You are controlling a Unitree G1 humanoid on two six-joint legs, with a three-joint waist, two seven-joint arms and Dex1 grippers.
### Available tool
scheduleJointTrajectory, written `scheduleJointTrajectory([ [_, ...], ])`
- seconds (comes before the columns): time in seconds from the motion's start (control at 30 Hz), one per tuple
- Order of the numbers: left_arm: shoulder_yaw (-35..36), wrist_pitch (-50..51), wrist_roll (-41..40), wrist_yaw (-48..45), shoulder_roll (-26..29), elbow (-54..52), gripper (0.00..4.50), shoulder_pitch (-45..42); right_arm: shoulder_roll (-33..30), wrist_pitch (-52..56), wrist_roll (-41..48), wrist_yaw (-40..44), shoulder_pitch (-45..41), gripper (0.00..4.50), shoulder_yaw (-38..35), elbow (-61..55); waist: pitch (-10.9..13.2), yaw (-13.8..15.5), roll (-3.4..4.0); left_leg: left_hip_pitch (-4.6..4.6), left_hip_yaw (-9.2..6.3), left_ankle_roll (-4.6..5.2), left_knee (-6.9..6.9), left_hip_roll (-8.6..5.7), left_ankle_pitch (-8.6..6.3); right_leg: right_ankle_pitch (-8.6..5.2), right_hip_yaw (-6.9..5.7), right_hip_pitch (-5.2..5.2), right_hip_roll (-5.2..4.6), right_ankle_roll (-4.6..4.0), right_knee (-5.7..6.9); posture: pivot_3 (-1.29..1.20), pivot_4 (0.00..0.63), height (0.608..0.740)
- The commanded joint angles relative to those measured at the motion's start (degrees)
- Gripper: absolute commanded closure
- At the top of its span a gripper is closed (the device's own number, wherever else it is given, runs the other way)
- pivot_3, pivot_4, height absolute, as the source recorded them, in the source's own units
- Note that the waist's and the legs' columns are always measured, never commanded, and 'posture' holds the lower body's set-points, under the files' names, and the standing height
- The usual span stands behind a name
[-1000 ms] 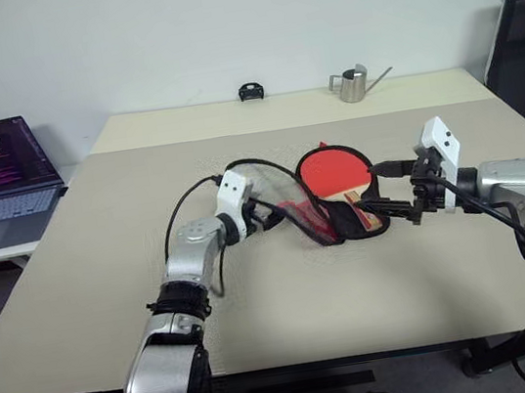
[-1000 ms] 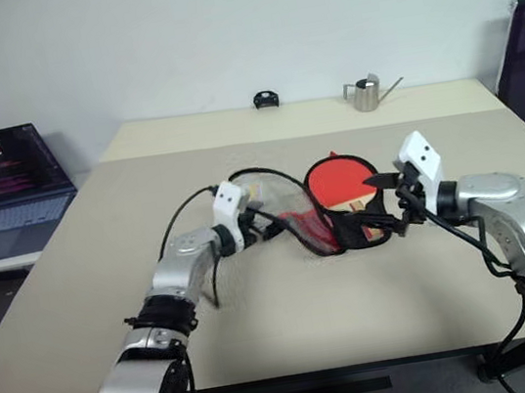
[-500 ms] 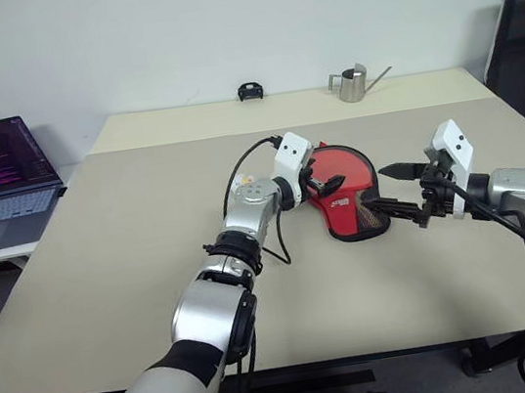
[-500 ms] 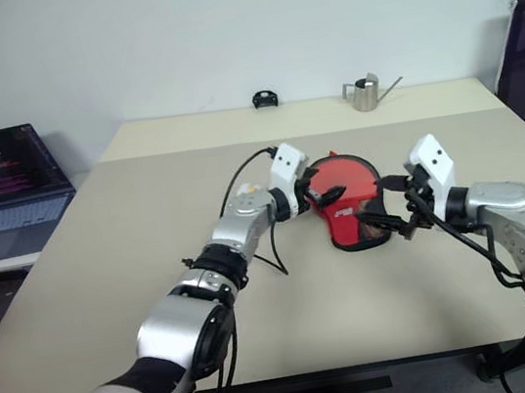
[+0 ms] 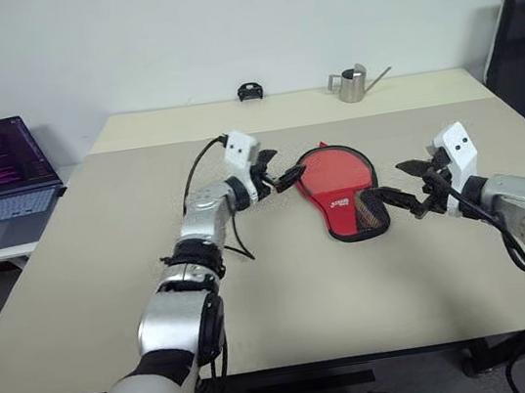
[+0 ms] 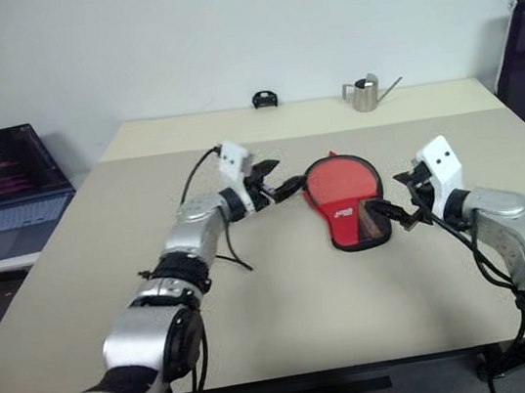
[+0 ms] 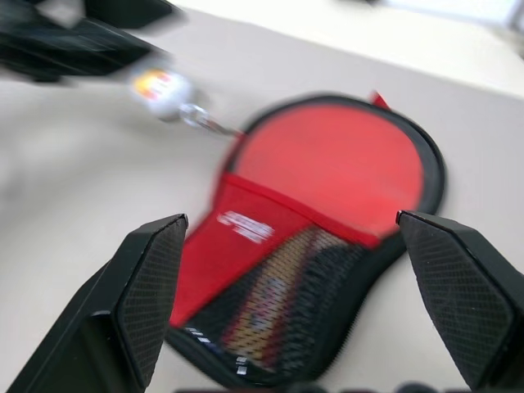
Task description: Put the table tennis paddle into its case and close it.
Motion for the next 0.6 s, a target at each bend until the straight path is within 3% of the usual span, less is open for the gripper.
scheduleJointTrajectory([
  [0.03,0.6,5.8,-4.0,-5.3,3.4,-11.9,0.0,3.6,0.6,2.7,-2.0,-3.3,-2.9,0.02,0.8,2.2,0.0,-0.2,0.0,0.01,0.0,0.0,0.0,0.0,0.0,0.0,0.01,-0.01,0.0,0.0,0.04,0.0,0.15,0.74],
  [0.4,2.0,19.9,-10.3,-4.8,11.6,-36.6,0.0,14.3,5.6,-7.5,-9.1,-2.9,-12.4,0.02,4.4,25.3,0.0,-1.1,0.0,0.03,-0.01,0.03,0.03,0.02,-0.02,0.0,0.03,0.0,-0.01,0.0,0.13,0.0,0.15,0.74],
  [0.6,2.1,22.8,-11.8,-3.5,13.8,-41.3,0.0,16.2,7.1,-16.1,-14.7,-2.0,-18.3,0.02,7.1,40.6,0.0,-1.3,0.01,0.05,0.01,0.03,0.03,0.03,-0.02,0.0,0.04,-0.01,-0.01,0.0,0.15,0.0,0.15,0.74],
])
